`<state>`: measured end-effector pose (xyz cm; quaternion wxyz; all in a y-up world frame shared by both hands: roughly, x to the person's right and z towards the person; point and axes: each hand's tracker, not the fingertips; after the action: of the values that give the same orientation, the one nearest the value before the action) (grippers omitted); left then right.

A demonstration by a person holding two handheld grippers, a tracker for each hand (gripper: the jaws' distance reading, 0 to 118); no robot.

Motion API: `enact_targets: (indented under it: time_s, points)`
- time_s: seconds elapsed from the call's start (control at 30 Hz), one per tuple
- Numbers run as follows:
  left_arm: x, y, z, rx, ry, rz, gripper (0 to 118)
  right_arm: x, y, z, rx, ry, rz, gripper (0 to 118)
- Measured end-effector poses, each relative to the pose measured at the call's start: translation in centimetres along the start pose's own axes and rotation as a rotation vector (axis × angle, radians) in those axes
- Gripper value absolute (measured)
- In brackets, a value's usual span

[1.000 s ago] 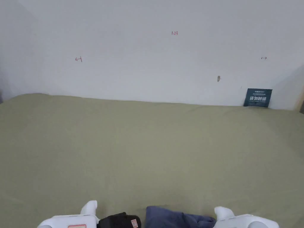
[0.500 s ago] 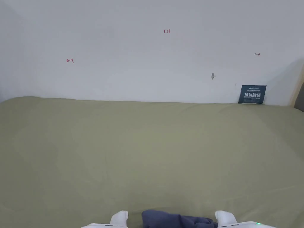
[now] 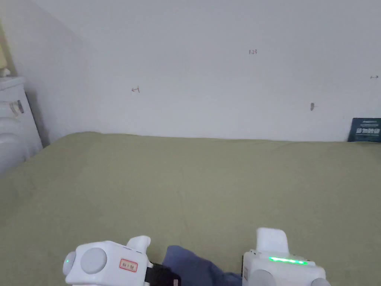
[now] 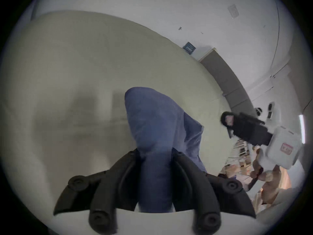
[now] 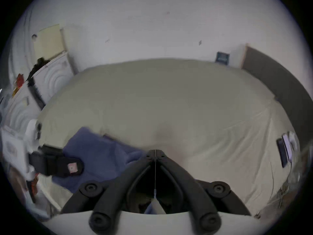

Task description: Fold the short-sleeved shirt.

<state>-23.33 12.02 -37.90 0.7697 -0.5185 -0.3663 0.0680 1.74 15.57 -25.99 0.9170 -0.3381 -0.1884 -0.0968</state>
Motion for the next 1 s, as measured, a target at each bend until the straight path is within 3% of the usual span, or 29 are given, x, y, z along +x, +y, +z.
enact_targets:
  time_s: [0.07,0.13,0.33,0.53,0.57,0.6,0.63,0.67,0.7,0.8,0.9,0.97,1.0]
  points:
    - [-3.2,1.5,3.1,-0.039,0.066,-0.026,29,-4.4,0.2,0.2,0.001,-0.027,-0.064,0]
    - [-6.2,2.5,6.5,-0.034,0.156,-0.074,29,-8.5,0.0,0.5,-0.006,0.036,-0.09,0]
    - [-18.9,3.3,15.2,0.0,0.329,0.041,29,-20.3,-1.5,0.7,0.04,0.127,-0.033,0]
    - [-29.2,1.1,19.1,0.007,0.483,0.146,29,-26.2,-3.1,0.6,-0.021,0.236,-0.017,0]
    - [-30.2,0.9,19.3,-0.009,0.488,0.148,34,-26.8,-3.5,0.6,-0.013,0.24,-0.002,0]
    - [-30.7,0.6,19.4,-0.002,0.515,0.133,54,-27.2,-3.6,0.7,-0.018,0.25,0.008,0]
    - [-30.7,0.4,19.4,-0.012,0.578,0.104,87,-27.3,-3.6,0.6,-0.026,0.266,0.017,0]
    - [-30.9,0.5,19.6,-0.029,0.651,0.086,102,-27.2,-3.5,0.6,-0.036,0.289,0.022,0]
    - [-30.8,0.7,20.3,-0.049,0.699,0.102,103,-26.7,-3.5,0.7,-0.041,0.293,0.021,0]
    - [-28.9,0.7,23.4,0.047,0.679,0.124,98,-24.6,-2.9,0.7,-0.064,0.321,0.029,0]
    - [-24.1,0.4,25.2,0.203,0.766,0.083,74,-21.2,-2.8,1.4,-0.051,0.324,0.053,0]
    - [-20.1,-0.3,24.8,0.323,0.808,-0.002,22,-18.3,-2.8,2.2,0.02,0.314,0.061,0]
    - [-17.5,-1.0,24.3,0.426,0.858,-0.069,3,-16.6,-2.9,3.1,0.059,0.3,0.061,0]
